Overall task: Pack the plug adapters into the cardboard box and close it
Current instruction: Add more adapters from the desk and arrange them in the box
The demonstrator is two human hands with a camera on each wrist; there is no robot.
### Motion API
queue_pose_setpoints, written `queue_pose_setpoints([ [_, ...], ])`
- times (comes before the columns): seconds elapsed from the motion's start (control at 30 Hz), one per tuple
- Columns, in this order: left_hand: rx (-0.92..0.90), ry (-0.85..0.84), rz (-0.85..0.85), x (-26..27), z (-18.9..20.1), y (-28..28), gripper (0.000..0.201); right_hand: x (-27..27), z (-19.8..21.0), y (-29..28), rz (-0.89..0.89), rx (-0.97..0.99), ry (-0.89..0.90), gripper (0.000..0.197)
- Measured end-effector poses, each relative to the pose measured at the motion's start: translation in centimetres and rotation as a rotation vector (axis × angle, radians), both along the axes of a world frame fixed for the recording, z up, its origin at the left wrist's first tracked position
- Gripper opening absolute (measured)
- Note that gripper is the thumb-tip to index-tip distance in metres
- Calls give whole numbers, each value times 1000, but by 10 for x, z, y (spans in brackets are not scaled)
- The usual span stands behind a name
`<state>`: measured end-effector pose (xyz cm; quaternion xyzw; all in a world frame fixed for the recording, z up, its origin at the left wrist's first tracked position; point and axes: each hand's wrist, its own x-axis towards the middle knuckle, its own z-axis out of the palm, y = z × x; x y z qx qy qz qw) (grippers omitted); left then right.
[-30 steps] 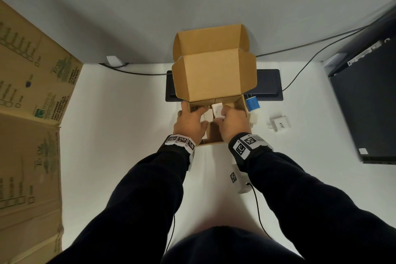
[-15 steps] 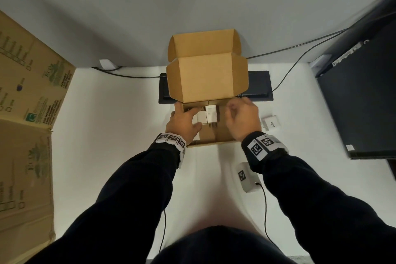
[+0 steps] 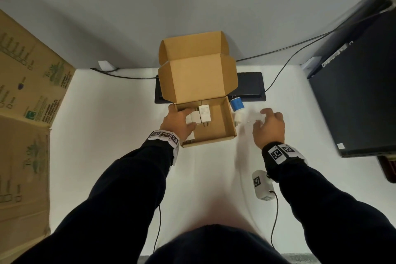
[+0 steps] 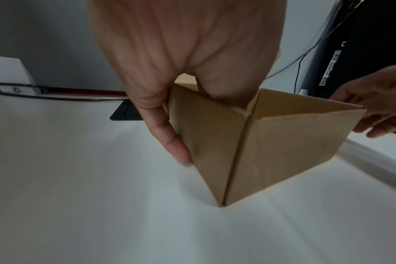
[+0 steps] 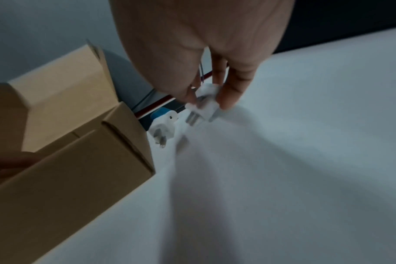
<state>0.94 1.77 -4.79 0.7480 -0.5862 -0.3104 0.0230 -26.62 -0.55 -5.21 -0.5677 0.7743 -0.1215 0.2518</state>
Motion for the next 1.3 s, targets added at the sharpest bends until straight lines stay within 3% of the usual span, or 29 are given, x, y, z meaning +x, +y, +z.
queue_pose_setpoints([
  [0.1, 30, -5, -7, -1, 2, 2, 61, 10, 8, -7, 42, -65, -19, 33],
  [0.27, 45, -4, 2, -3, -1, 6, 67, 13, 4, -11, 163, 173, 133, 44],
  [0.47, 62, 4, 14, -1, 2, 3, 64, 10, -5, -14, 255, 118, 190, 43],
  [0.7, 62, 37, 31, -2, 6, 3, 64, 6, -1, -16, 193, 153, 105, 32],
  [0.77, 52, 49, 23, -1, 5, 6, 68, 0, 0, -12, 106, 80, 13, 28],
  [0.83, 48, 58, 1, -1, 4, 9, 70, -3, 6, -10, 104, -155, -85, 28],
  [0.9, 61, 58, -23, 0, 2, 11, 70, 6, 18, -8, 223, -364, -163, 28],
  [0.97, 75, 68, -34, 4, 1, 9, 70, 29, 28, -6, 369, -410, -257, 27],
  [1.03, 95, 83, -50, 7, 1, 6, 71, 56, 33, -1, 552, -343, -275, 28],
  [1.13, 115, 88, -88, 12, 1, 4, 77, 87, 26, 6, 782, -135, -153, 31],
  [1.3, 117, 101, -102, 15, -1, 5, 78, 109, 14, 3, 845, 104, -6, 29],
])
